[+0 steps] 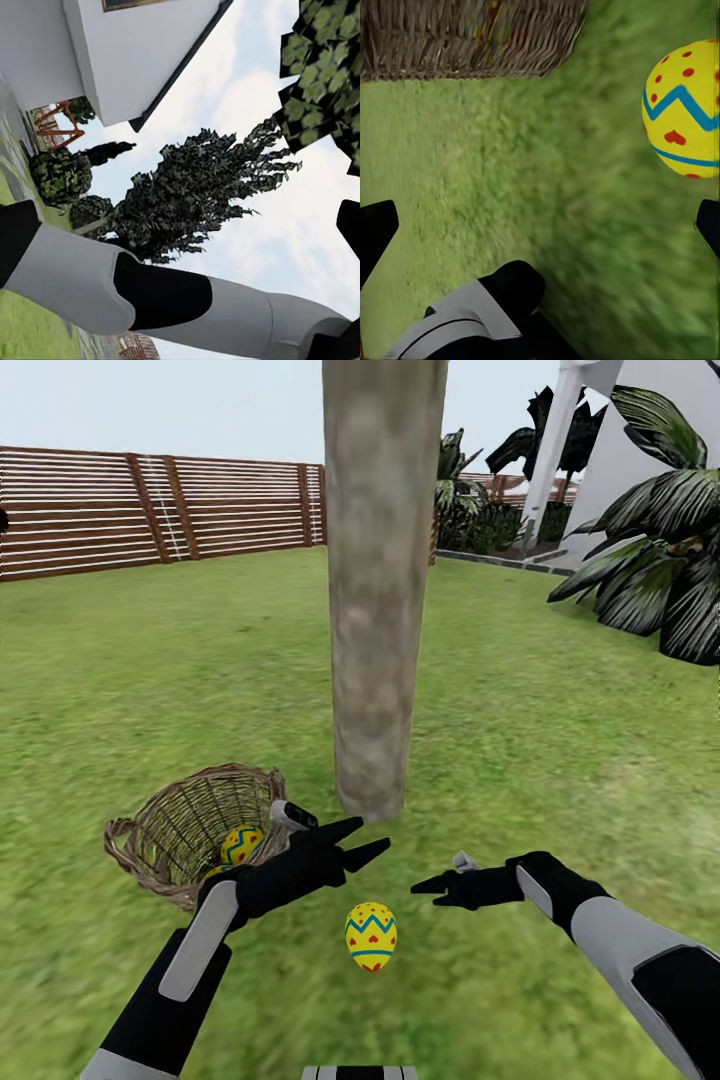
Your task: Take the three Easter eggs out of the wicker basket on the lawn in the garden, then place them on the lawn next to a single tree (choose any tree) so that all three eggs are next to the same tree and none are left in the basket.
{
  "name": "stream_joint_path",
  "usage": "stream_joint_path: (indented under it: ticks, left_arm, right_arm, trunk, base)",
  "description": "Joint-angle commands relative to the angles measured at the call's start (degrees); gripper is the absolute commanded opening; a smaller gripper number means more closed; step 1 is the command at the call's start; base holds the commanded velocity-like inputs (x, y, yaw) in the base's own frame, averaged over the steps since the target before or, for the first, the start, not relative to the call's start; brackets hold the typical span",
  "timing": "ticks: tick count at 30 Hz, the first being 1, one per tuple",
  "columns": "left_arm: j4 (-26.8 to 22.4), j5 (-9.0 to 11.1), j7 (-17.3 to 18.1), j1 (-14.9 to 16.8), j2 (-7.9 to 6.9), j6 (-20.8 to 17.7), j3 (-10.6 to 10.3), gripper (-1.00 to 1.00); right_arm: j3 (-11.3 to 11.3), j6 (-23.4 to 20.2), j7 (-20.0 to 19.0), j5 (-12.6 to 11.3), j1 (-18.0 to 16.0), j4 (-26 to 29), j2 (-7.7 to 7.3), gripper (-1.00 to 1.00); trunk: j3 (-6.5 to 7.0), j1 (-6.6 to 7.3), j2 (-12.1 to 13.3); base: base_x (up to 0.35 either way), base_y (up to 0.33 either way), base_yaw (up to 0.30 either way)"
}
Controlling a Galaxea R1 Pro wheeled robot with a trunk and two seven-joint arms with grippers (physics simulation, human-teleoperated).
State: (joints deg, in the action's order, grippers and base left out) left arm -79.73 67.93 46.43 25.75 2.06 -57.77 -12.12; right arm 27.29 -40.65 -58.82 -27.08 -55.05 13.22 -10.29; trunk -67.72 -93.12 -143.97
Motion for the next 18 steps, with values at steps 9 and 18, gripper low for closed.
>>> stream_joint_path:
  ticks: [9, 18]
  left_arm:
    - [-0.04, 0.23, -0.02, 0.31, -0.63, -0.29, 0.19, 1.00]
    - [-1.12, 0.29, -0.02, 0.88, -1.00, -0.31, 0.38, 1.00]
  right_arm:
    - [0.31, -0.37, -0.14, -0.35, 0.03, 0.21, -0.81, 1.00]
    - [0.30, -0.36, -0.08, -0.35, 0.03, 0.15, -0.87, 1.00]
  trunk:
    - [1.95, 0.24, 0.11]
    - [3.95, 0.47, 0.23]
  base:
    - [0.000, 0.000, 0.000]
    - [0.000, 0.000, 0.000]
